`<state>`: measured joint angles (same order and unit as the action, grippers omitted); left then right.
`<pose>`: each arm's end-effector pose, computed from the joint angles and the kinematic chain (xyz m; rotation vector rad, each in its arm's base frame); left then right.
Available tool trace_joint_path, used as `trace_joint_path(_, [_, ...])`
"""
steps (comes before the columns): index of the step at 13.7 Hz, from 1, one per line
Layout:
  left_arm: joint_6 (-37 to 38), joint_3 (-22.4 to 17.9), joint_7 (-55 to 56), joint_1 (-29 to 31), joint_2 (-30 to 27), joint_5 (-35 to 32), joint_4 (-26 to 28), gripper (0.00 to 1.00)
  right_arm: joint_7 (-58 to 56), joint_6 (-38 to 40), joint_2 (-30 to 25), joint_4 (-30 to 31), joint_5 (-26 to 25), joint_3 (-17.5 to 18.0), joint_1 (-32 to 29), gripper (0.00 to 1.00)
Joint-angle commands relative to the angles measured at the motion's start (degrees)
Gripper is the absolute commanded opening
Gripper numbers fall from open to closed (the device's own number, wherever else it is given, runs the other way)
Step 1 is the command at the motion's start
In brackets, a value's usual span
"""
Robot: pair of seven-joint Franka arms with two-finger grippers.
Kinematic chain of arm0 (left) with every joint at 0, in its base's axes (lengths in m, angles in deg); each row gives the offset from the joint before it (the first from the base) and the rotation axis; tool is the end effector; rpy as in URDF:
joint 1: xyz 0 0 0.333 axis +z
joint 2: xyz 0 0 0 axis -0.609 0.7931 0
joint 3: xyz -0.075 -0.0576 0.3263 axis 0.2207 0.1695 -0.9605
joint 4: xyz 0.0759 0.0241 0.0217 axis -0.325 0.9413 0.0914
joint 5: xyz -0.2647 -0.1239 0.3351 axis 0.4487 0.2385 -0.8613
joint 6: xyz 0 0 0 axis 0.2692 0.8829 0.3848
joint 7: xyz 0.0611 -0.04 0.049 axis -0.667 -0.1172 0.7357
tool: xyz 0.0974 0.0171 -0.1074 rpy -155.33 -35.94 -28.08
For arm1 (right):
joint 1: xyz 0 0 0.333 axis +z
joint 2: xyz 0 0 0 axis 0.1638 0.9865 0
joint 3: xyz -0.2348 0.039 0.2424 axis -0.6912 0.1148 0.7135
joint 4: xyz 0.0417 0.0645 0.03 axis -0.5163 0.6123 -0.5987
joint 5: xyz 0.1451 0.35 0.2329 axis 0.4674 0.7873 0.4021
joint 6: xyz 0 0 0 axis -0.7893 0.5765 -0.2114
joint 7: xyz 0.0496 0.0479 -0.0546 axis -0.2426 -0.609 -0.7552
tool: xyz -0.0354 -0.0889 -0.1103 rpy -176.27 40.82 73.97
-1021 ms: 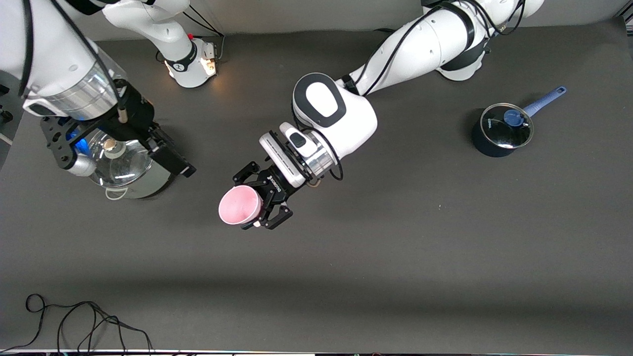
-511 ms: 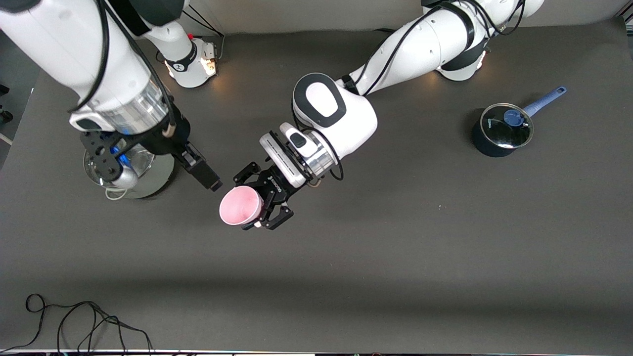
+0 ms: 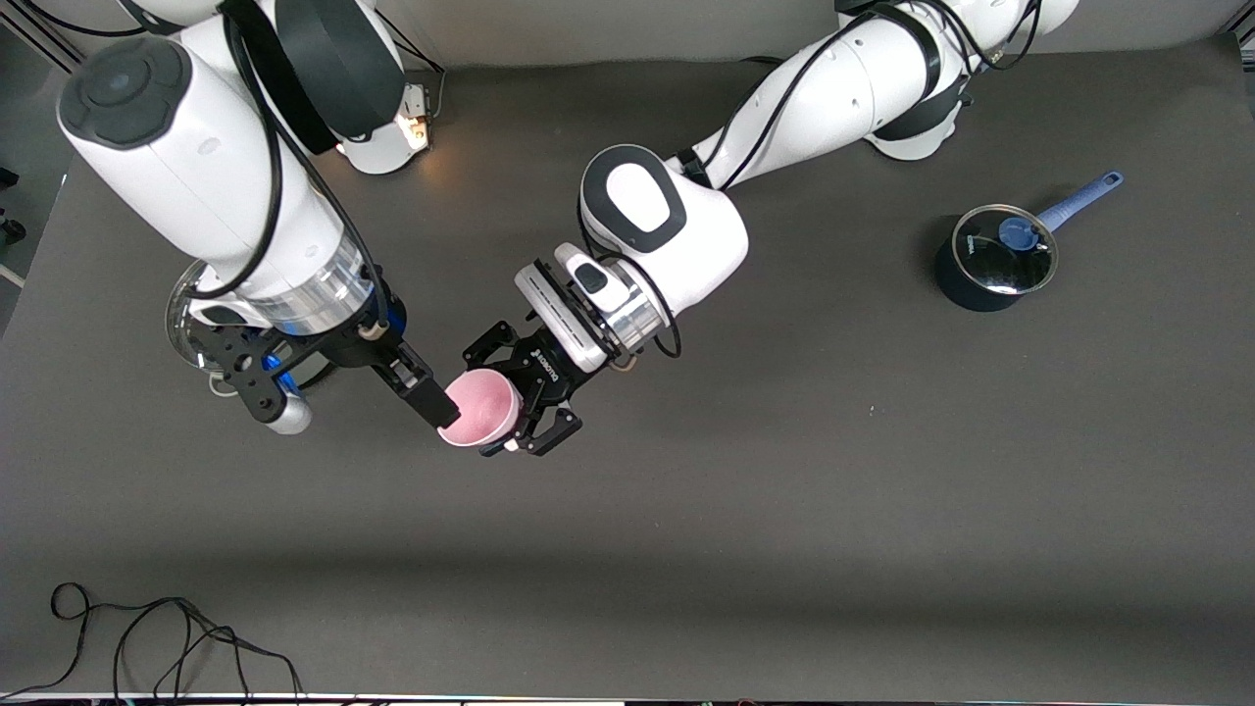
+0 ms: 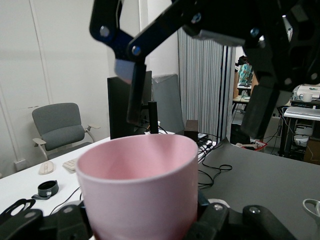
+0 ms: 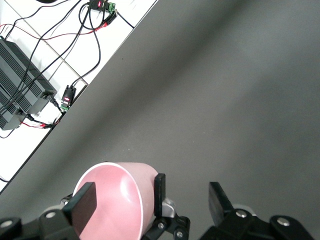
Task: Transfer pink cup from left to right arm
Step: 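Reach the right gripper to the pink cup's rim, then close the right gripper on the cup rim while the left gripper opens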
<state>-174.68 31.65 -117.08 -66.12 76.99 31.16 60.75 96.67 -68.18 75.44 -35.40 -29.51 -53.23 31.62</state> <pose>0.6551 -0.6365 0.4375 1.7930 -0.8965 1.5848 0.7072 0.3385 0.5976 -2.7183 1.1825 -0.1861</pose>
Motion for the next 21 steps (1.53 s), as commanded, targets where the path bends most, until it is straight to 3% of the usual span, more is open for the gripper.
trace_joint_path(1, [-1.03,-1.08,1.21,-1.11,-0.54,0.21,-0.75,0.0,0.98,-0.62,1.65,-2.62,-1.23,0.25,1.18,0.99])
trace_joint_path(8, [-1.03,-1.08,1.13,-1.11,-0.54,0.3,-0.84,0.0,0.98,-0.45,2.35,-2.54,-1.23,0.25,1.89,0.94])
trace_joint_path(14, [-1.03,-1.08,1.21,-1.11,-0.54,0.3,-0.75,0.0,0.98,0.26,2.09,-2.62,-1.23,0.25,1.89,0.35])
trace_joint_path(17, [-1.03,-1.08,1.21,-1.11,-0.54,0.3,-0.84,0.0,0.89,0.7,1.92,-2.62,-1.23,0.07,1.89,0.0])
trace_joint_path(21, [-1.03,-1.08,1.21,-1.11,-0.54,0.3,-0.84,0.0,0.8,0.87,1.91,-2.62,-1.32,0.07,1.89,0.0])
